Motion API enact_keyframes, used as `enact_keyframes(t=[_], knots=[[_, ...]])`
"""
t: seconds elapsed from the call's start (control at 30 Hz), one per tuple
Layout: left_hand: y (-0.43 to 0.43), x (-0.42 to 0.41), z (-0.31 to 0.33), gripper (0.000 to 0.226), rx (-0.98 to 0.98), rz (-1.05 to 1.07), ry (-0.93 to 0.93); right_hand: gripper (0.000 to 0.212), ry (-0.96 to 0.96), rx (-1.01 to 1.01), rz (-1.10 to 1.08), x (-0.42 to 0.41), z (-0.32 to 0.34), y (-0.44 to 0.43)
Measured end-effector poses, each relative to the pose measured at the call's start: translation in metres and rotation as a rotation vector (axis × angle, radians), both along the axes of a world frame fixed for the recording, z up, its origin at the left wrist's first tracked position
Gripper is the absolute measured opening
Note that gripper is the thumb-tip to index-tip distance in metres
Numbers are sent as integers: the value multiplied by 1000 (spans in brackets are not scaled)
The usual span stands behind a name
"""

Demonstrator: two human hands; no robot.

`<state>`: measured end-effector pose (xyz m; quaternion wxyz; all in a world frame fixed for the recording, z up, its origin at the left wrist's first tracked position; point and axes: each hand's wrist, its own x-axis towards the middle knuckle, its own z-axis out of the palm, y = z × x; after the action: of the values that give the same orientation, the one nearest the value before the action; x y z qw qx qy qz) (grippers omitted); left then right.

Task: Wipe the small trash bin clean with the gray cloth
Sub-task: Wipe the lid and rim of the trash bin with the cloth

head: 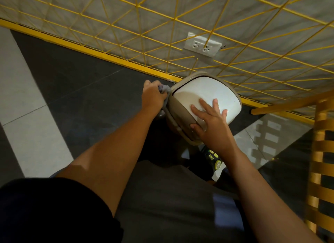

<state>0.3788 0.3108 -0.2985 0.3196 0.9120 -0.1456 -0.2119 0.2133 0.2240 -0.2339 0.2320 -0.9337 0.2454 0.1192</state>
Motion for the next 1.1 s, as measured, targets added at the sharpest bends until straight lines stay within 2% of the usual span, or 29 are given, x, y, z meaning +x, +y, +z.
enact_keyframes(t=[0.1, 0.23, 0.33, 0.4, 0.47, 0.57, 0.67, 0.87, 1.1], knots=[[1, 3, -2, 19, -19, 4, 25, 53, -4, -4, 2, 0, -1, 0], [9, -13, -2, 12, -42, 182, 140, 52, -12, 13, -14, 0, -2, 0], [15, -38, -5, 24, -119, 344, 227, 52, -6, 0, -11, 0, -2, -1], [16, -57, -8, 21, -162, 423, 285, 52, 0, -5, -13, 1, -2, 0], [16, -80, -11, 13, -180, 471, 347, 52, 7, -16, -9, 1, -1, 0], [14, -113, -15, 16, -225, 512, 438, 52, 16, -30, -4, 1, -1, 0], [13, -126, -17, 33, -267, 541, 447, 52, 6, -24, -10, 1, -2, 1], [13, -109, -17, 19, -244, 568, 371, 53, -3, -7, -12, 0, -3, 0], [10, -60, -18, 37, -221, 461, 293, 54, 18, -23, -9, 2, -3, 0]])
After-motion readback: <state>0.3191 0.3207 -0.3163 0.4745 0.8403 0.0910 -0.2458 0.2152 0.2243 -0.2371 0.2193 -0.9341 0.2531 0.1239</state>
